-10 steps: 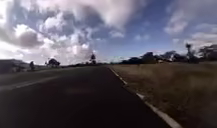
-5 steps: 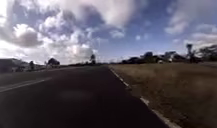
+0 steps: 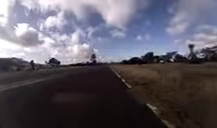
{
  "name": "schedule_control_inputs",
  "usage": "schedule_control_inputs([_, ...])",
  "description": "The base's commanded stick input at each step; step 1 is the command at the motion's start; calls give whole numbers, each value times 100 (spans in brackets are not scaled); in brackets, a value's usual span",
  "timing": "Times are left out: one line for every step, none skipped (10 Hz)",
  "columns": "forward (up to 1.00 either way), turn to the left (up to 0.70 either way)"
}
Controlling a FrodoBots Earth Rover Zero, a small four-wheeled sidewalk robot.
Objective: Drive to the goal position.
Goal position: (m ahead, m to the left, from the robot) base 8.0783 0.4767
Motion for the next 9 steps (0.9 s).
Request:
schedule_control_inputs([50, 0])
schedule_control_inputs([50, 0])
schedule_control_inputs([50, 0])
schedule_control_inputs([50, 0])
schedule_control_inputs([50, 0])
schedule_control_inputs([50, 0])
schedule_control_inputs([50, 0])
schedule_control_inputs([50, 0])
schedule_control_inputs([50, 0])
